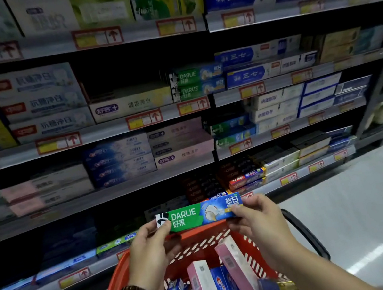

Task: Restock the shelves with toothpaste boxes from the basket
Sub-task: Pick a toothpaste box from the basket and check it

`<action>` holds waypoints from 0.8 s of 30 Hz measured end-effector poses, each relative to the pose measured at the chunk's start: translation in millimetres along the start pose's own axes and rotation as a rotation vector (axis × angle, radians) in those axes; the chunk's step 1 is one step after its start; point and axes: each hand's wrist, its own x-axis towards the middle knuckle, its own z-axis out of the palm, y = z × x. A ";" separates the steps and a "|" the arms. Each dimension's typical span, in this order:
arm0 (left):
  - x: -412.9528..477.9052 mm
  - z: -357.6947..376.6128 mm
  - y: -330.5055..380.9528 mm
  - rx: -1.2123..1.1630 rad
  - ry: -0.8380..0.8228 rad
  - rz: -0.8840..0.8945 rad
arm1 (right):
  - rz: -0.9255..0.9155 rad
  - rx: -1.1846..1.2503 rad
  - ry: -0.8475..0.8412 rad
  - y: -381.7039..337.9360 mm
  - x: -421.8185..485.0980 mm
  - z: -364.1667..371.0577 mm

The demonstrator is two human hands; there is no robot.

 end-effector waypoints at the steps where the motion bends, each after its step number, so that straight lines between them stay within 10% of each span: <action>1: -0.6 0.9 0.5 0.013 0.002 0.016 | -0.005 -0.009 0.006 1.5 2.5 -1.2; 24: 30.7 24.0 23.9 0.281 -0.108 0.282 | -0.105 -0.081 0.262 -31.3 35.7 2.3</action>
